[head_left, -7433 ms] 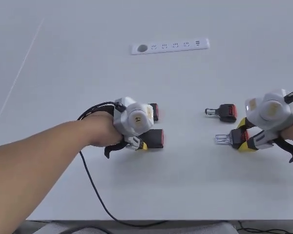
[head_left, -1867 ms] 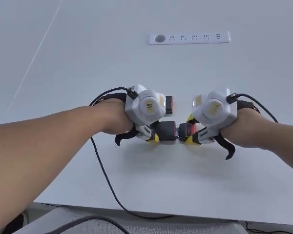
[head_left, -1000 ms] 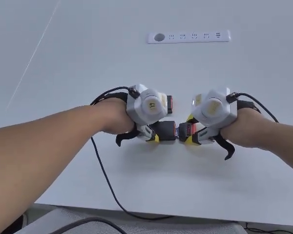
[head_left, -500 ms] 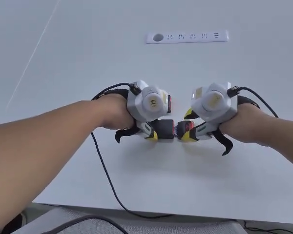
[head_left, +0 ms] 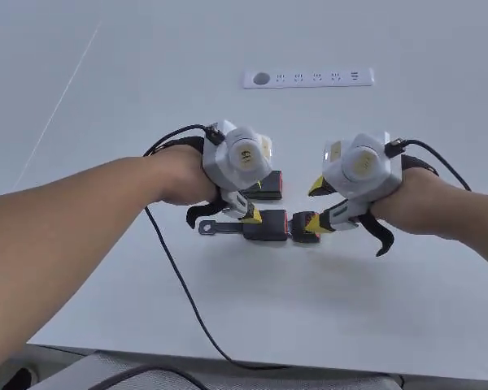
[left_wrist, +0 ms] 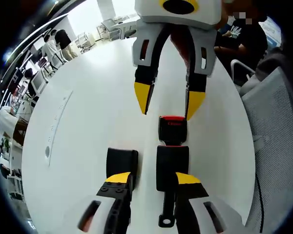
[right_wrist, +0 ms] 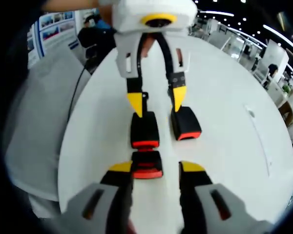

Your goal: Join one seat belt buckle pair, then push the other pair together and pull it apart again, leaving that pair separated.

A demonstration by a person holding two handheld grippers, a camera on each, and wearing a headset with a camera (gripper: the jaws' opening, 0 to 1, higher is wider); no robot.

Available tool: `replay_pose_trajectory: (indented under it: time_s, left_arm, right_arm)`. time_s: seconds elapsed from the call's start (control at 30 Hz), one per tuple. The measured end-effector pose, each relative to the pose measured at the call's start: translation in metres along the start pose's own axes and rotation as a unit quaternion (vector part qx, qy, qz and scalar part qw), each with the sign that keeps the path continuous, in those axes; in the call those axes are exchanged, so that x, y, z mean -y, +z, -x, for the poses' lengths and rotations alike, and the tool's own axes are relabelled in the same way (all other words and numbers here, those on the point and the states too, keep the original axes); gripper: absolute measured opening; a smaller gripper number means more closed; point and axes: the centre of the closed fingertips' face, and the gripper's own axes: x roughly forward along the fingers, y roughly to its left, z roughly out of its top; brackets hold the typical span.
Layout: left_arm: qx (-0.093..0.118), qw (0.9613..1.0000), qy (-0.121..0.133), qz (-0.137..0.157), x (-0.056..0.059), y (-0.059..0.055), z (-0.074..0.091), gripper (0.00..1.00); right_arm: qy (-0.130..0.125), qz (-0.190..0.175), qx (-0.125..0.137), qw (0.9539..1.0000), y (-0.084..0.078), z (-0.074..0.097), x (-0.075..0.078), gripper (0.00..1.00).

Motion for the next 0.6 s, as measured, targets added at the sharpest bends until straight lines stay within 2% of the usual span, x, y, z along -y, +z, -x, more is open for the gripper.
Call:
replay_pose_trajectory:
  time_s: [0.13, 0.2, 0.37, 0.53, 0.6]
  left_arm:
    - [0.01, 0.9998, 0.016, -0.002, -0.011, 0.001, 0.001, 0.34]
    - [0.016, 0.9996, 0.023, 0.011, -0.018, -0.001, 0.001, 0.34]
    - [0.01, 0.9996, 0.019, 0.015, -0.023, -0.007, -0.003, 0.35]
    - [0.013, 0.9995, 0.026, 0.013, -0.031, -0.005, -0.007, 0.36]
    - [0.013, 0.9997, 0.02, 0.009, -0.033, -0.005, -0.01, 0.36]
  right_arm:
    - [-0.009, 0.001, -0.009, 0.9999, -0.011, 0.011, 0.007, 0.36]
    - [-0.016, -0.004, -0.014, 0.9998, -0.019, 0.018, 0.012, 0.36]
    - [-0.028, -0.021, -0.021, 0.9992, -0.04, 0.033, 0.027, 0.36]
    - [-0.037, -0.034, -0.035, 0.9981, -0.066, 0.045, 0.043, 0.36]
    - [-0.041, -0.034, -0.045, 0.9976, -0.077, 0.049, 0.048, 0.36]
